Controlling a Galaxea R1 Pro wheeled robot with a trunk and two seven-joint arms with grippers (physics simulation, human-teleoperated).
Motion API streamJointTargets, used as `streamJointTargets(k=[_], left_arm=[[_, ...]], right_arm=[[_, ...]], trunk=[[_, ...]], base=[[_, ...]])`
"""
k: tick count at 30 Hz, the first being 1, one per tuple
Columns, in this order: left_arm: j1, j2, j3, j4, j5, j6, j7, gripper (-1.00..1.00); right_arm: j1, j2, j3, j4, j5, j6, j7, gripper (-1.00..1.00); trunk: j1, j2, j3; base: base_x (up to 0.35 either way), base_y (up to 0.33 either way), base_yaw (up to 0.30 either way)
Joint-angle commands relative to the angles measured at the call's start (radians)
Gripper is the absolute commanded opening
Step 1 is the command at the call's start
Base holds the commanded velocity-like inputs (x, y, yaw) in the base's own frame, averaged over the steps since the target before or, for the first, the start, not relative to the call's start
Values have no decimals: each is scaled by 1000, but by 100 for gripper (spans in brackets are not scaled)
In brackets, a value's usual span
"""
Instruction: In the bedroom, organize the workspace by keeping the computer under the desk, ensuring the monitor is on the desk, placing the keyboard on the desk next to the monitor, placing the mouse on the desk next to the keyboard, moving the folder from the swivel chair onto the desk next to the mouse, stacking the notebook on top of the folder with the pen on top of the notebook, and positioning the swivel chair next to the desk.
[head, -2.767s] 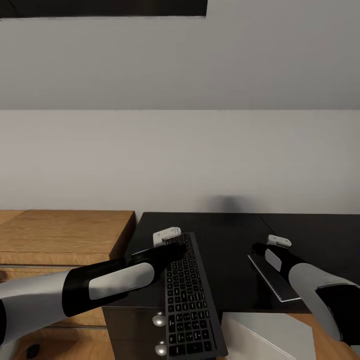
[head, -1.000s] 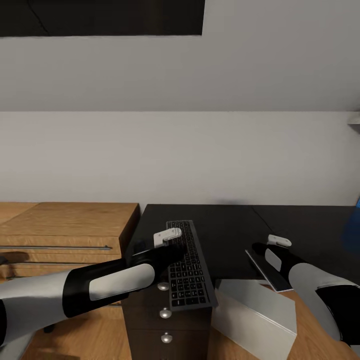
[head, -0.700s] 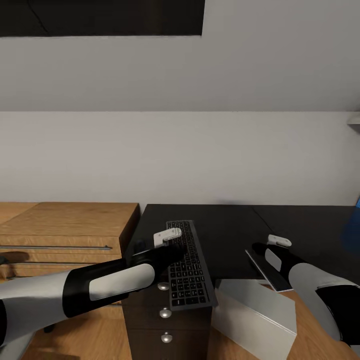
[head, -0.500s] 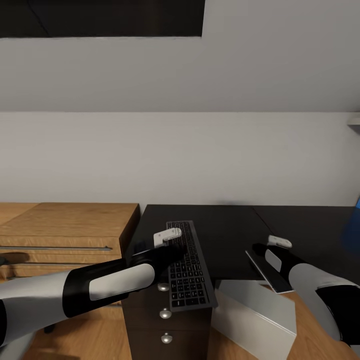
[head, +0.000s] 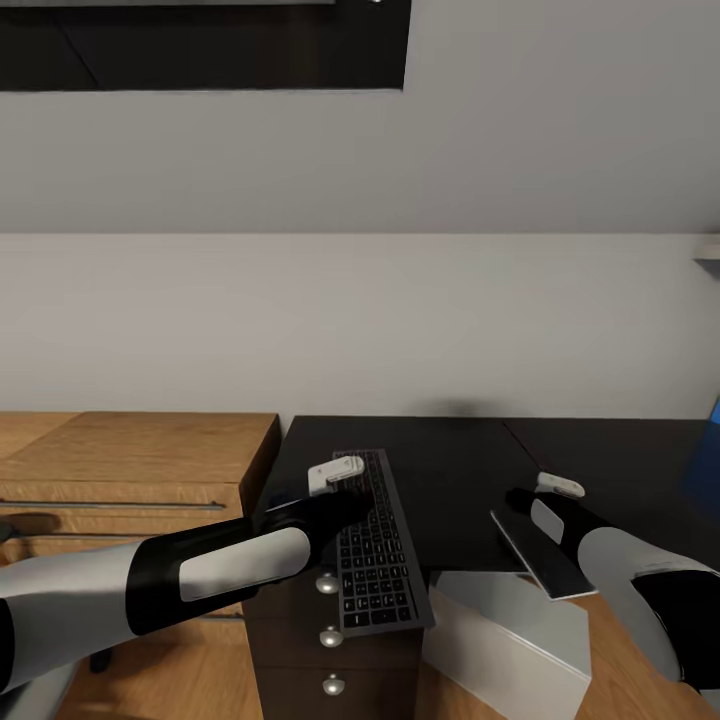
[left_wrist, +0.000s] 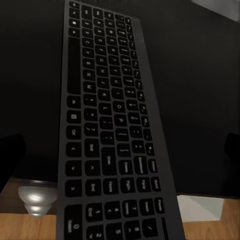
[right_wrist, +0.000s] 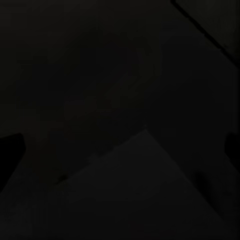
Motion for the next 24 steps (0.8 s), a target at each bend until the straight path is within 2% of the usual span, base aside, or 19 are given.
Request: streamJointTargets(k=[1,5,11,12,17,24], left_arm=[[-2,0,-2,-1,5,-7,1,100],[-2,-1,-4,-1,5,-7,1,100],[-2,-6,-41,0,3,-7,1,100],[-2,-17,-51,0,2,-8,1,100],[-2,-30,-57,0,2,-8,1,100],[-2,-30,-57,0,1,-9,3,100]], right_arm=[[0,0,8,-3,-8,7,-5,100],[0,0,8,-2,-8,5,-5,100],[0,1,8,-1,-8,3,-6,100],[0,1,8,-1,-8,2,-6,100],[0,1,8,0,-8,2,-6,100],[0,1,10,1,-8,-1,-5,100]], trunk=[[-4,7,2],[-19,35,15],[-42,77,33],[-46,84,37],[-65,119,52],[-92,168,74]], base=[[0,0,0],[0,0,0],[0,0,0],[0,0,0],[0,0,0],[0,0,0]])
